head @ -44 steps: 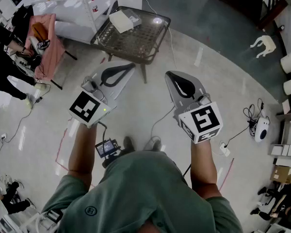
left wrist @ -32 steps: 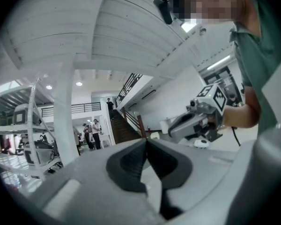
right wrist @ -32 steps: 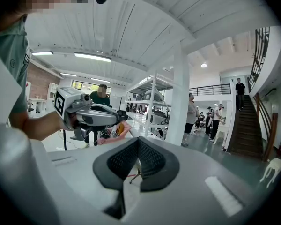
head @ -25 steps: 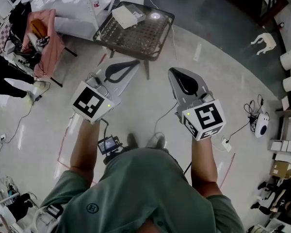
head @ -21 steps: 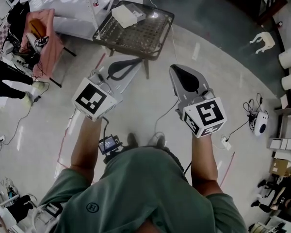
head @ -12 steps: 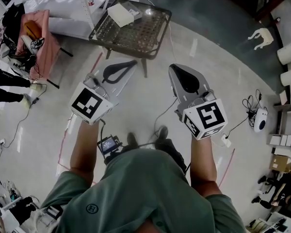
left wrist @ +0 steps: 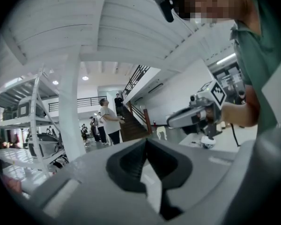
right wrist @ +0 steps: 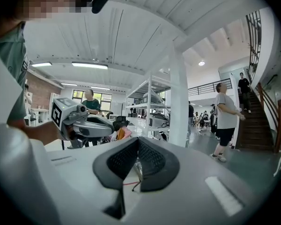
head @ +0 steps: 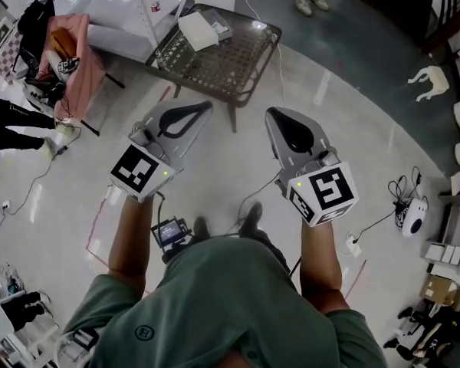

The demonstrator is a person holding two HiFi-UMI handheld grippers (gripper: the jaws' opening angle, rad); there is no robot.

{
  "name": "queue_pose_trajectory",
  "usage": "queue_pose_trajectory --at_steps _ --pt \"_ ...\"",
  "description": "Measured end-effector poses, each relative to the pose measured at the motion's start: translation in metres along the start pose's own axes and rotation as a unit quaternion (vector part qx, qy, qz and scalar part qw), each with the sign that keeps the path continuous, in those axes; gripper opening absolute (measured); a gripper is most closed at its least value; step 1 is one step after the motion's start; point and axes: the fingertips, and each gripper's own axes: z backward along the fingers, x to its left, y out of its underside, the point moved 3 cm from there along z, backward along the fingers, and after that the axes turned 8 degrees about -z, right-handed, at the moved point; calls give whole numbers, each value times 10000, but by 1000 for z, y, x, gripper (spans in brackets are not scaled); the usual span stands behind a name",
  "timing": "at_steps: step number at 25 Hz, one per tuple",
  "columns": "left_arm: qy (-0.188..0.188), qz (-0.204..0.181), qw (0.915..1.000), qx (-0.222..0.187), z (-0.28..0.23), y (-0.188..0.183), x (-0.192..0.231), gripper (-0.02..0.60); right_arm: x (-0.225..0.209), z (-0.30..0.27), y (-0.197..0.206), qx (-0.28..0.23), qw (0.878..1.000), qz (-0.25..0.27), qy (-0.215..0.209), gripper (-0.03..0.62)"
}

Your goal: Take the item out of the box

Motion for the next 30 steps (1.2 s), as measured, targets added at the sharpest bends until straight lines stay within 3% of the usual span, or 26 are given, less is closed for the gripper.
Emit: queue_pose_trajectory --at_steps 9,19,30 --pt "-392 -14 9989 264 -81 -11 -9 3 -86 6 -3 -47 9985 22 -552 5" --pt "-728 -82 9962 474 -125 -25 -8 3 -130 9 -10 -122 9949 43 -998 5" --pt "-538 47 9978 383 -137 9 39 3 -146 -40 1 96 9972 -27 -745 5"
